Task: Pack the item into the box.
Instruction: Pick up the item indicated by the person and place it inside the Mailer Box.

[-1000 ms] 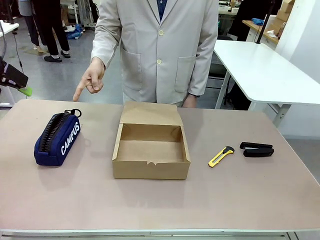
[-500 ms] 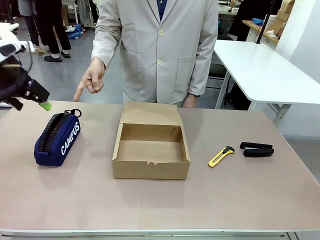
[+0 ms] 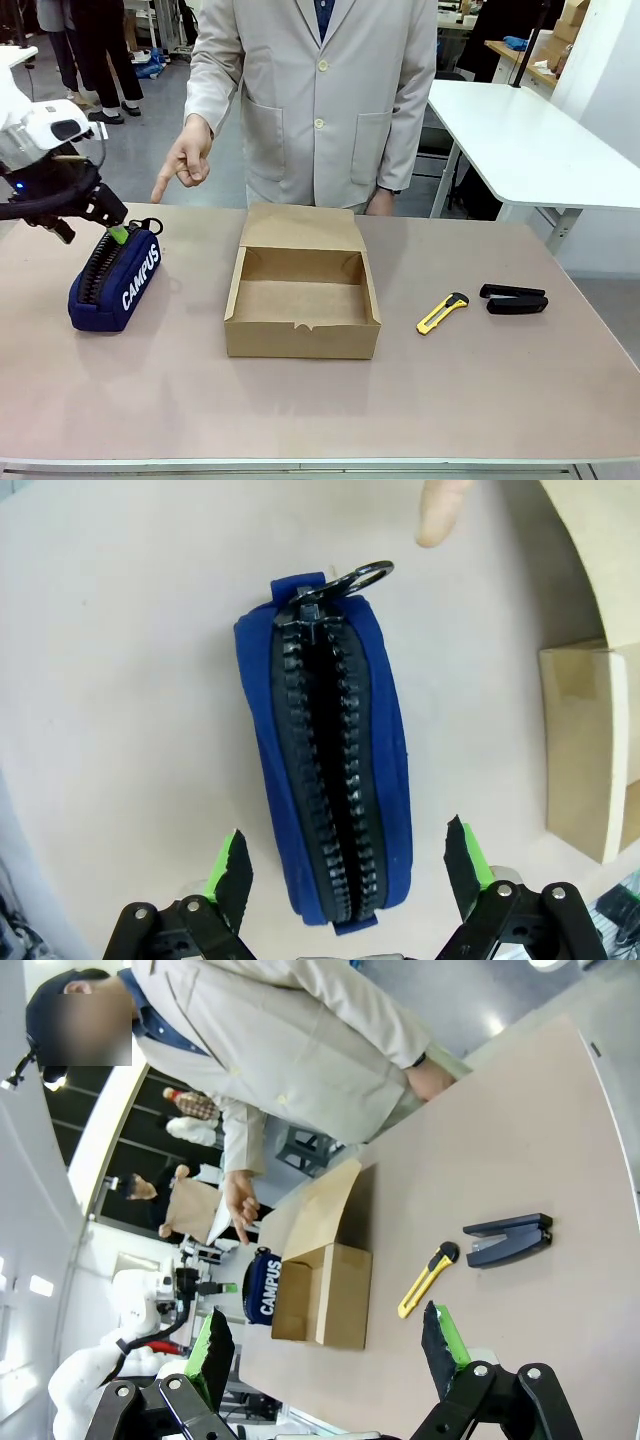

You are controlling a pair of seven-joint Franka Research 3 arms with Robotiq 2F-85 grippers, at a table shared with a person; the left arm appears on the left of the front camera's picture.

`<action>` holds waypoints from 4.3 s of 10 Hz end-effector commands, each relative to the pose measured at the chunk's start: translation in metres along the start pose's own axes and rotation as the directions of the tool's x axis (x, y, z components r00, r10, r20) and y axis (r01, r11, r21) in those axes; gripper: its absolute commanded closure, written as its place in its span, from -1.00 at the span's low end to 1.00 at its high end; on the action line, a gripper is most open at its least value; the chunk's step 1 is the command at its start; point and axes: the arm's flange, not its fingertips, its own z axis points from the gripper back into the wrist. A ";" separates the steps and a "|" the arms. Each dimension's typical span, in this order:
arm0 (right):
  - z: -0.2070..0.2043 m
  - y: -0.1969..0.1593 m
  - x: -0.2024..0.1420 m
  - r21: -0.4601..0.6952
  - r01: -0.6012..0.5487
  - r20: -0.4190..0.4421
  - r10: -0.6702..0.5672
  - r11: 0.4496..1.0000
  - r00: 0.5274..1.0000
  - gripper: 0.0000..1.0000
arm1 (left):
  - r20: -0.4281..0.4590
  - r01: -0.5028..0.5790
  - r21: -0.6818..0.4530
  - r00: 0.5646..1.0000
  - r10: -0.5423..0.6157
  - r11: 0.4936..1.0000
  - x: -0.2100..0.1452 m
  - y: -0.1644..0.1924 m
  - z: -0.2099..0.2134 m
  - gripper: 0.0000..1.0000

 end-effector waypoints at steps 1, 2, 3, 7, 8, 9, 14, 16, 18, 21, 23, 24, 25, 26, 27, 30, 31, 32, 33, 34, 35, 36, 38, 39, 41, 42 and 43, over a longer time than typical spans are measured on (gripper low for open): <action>0.000 0.001 0.004 0.014 -0.027 0.010 0.027 1.000 1.000 -1.00 | -0.031 -0.046 0.058 0.998 0.048 0.997 0.015 0.003 -0.011 -1.00; 0.000 0.001 0.004 0.014 -0.027 0.010 0.027 1.000 1.000 -1.00 | -0.045 -0.052 0.077 0.997 0.056 0.996 0.018 0.005 -0.020 -1.00; 0.000 0.001 0.004 0.014 -0.027 0.010 0.027 1.000 1.000 -1.00 | -0.060 -0.053 0.084 0.997 0.058 0.995 0.020 0.006 -0.028 -1.00; 0.000 0.001 0.004 0.014 -0.027 0.010 0.027 1.000 1.000 -1.00 | -0.121 -0.030 0.060 0.992 0.037 0.998 0.023 -0.002 -0.051 -1.00; 0.000 0.001 0.004 0.014 -0.027 0.010 0.027 1.000 1.000 -1.00 | -0.128 -0.027 0.054 0.991 0.034 0.998 0.025 -0.003 -0.054 -1.00; 0.000 0.001 0.004 0.014 -0.027 0.010 0.027 1.000 1.000 -1.00 | -0.134 -0.027 0.057 0.990 0.034 0.998 0.026 -0.004 -0.057 -1.00; 0.000 0.001 0.004 0.014 -0.027 0.010 0.027 1.000 1.000 -1.00 | -0.130 -0.031 0.088 0.991 0.042 0.996 0.024 0.000 -0.061 -1.00; 0.000 0.001 0.004 0.014 -0.027 0.010 0.027 1.000 1.000 -1.00 | -0.126 -0.031 0.102 0.991 0.044 0.994 0.023 0.002 -0.061 0.18; 0.000 0.001 0.004 0.014 -0.027 0.010 0.027 1.000 1.000 -1.00 | -0.126 -0.033 0.110 0.991 0.047 0.993 0.022 0.002 -0.060 1.00; 0.000 0.001 0.004 0.014 -0.027 0.010 0.027 1.000 1.000 -1.00 | -0.121 -0.042 0.113 0.991 0.056 0.993 0.021 0.003 -0.058 0.91; 0.000 0.001 0.004 0.014 -0.027 0.010 0.027 1.000 1.000 -1.00 | -0.120 -0.049 0.113 0.991 0.062 0.992 0.020 0.004 -0.057 1.00; 0.000 0.001 0.004 0.014 -0.027 0.010 0.027 1.000 1.000 -1.00 | -0.116 -0.053 0.110 0.991 0.066 0.993 0.019 0.004 -0.056 1.00; 0.000 0.001 0.004 0.014 -0.027 0.010 0.027 1.000 1.000 -1.00 | -0.111 -0.057 0.108 0.991 0.070 0.993 0.019 0.004 -0.054 1.00; 0.000 0.001 0.004 0.014 -0.027 0.010 0.027 1.000 1.000 -1.00 | -0.107 -0.059 0.106 0.992 0.071 0.993 0.018 0.004 -0.052 1.00; 0.000 0.001 0.004 0.014 -0.027 0.010 0.027 1.000 1.000 -1.00 | -0.104 -0.060 0.107 0.992 0.071 0.992 0.018 0.003 -0.050 1.00; 0.000 0.001 0.004 0.014 -0.027 0.010 0.027 1.000 1.000 -1.00 | -0.147 0.150 0.102 0.980 -0.134 0.983 -0.007 -0.003 -0.011 1.00; 0.000 0.001 0.004 0.014 -0.027 0.010 0.027 1.000 1.000 -1.00 | -0.149 0.244 0.159 0.964 -0.221 0.957 -0.027 -0.009 0.017 1.00; 0.000 0.001 0.004 0.014 -0.027 0.010 0.027 1.000 1.000 -1.00 | -0.139 0.334 0.167 0.939 -0.314 0.928 -0.049 -0.012 0.046 1.00; 0.000 0.001 0.004 0.014 -0.027 0.010 0.027 1.000 1.000 -1.00 | -0.120 0.464 0.136 0.885 -0.450 0.875 -0.069 -0.018 0.066 1.00; 0.000 0.001 0.004 0.014 -0.027 0.010 0.027 1.000 1.000 -1.00 | -0.056 0.644 0.055 0.765 -0.641 0.763 -0.088 -0.025 0.084 1.00; 0.000 0.001 0.004 0.014 -0.027 0.010 0.027 1.000 1.000 -1.00 | 0.059 0.845 -0.061 0.535 -0.843 0.531 -0.102 -0.030 0.097 1.00; 0.000 0.001 0.004 0.014 -0.027 0.010 0.027 1.000 1.000 -1.00 | 0.143 0.937 -0.185 0.325 -0.935 0.297 -0.109 -0.033 0.104 1.00; 0.000 0.001 0.004 0.014 -0.027 0.010 0.027 1.000 1.000 -1.00 | 0.101 0.921 -0.238 0.340 -0.935 0.309 -0.105 -0.038 0.109 1.00; 0.000 0.001 0.004 0.014 -0.027 0.010 0.027 1.000 1.000 -1.00 | 0.020 0.819 0.009 0.574 -0.819 0.574 -0.101 -0.048 0.115 1.00; 0.000 0.001 0.004 0.014 -0.027 0.010 0.027 1.000 1.000 -1.00 | 0.020 0.819 0.009 0.574 -0.819 0.574 -0.101 -0.048 0.115 1.00; 0.000 0.001 0.004 0.014 -0.027 0.010 0.027 1.000 1.000 -1.00 | 0.020 0.819 0.009 0.574 -0.819 0.574 -0.101 -0.048 0.115 1.00; 0.000 0.001 0.004 0.014 -0.027 0.010 0.027 1.000 1.000 -1.00 | 0.038 0.849 -0.027 0.529 -0.848 0.528 -0.104 -0.045 0.115 0.82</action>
